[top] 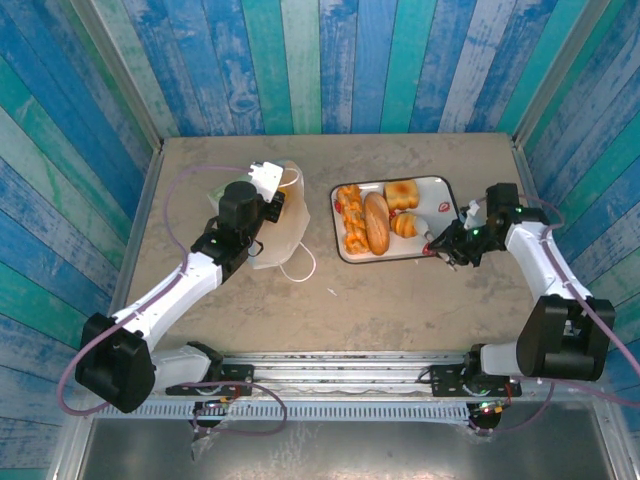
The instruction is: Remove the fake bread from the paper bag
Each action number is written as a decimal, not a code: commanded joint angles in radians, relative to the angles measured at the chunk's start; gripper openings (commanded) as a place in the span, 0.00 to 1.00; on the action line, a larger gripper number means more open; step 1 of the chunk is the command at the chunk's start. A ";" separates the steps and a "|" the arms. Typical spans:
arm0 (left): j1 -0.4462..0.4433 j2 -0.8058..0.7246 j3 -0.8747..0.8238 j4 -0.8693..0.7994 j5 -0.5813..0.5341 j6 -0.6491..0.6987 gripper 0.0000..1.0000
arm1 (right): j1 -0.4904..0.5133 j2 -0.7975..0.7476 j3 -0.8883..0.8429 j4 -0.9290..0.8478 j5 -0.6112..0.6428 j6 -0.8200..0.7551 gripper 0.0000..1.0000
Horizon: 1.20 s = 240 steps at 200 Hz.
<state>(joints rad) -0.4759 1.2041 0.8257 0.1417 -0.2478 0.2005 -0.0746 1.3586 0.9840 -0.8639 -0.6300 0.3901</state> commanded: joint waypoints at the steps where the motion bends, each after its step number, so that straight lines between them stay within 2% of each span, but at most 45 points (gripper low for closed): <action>1: 0.000 0.015 0.038 0.041 0.011 -0.008 0.00 | -0.007 0.016 0.037 0.031 -0.033 -0.016 0.35; 47: 0.000 0.019 0.042 0.030 0.008 -0.006 0.00 | -0.010 0.056 0.077 0.055 -0.022 -0.013 0.42; 132: 0.000 0.015 0.041 0.026 0.027 -0.010 0.00 | -0.027 0.045 0.130 0.045 0.055 -0.010 0.45; 193: 0.000 0.005 0.038 0.028 0.036 -0.018 0.00 | -0.028 -0.030 0.086 0.003 0.082 -0.028 0.32; 240: 0.000 -0.003 0.035 0.035 0.048 -0.028 0.00 | -0.024 -0.118 0.006 -0.050 0.136 -0.057 0.28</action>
<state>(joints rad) -0.4759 1.2049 0.8349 0.1387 -0.2184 0.1890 -0.0959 1.2877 1.0420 -0.8616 -0.5293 0.3626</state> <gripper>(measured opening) 0.043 0.294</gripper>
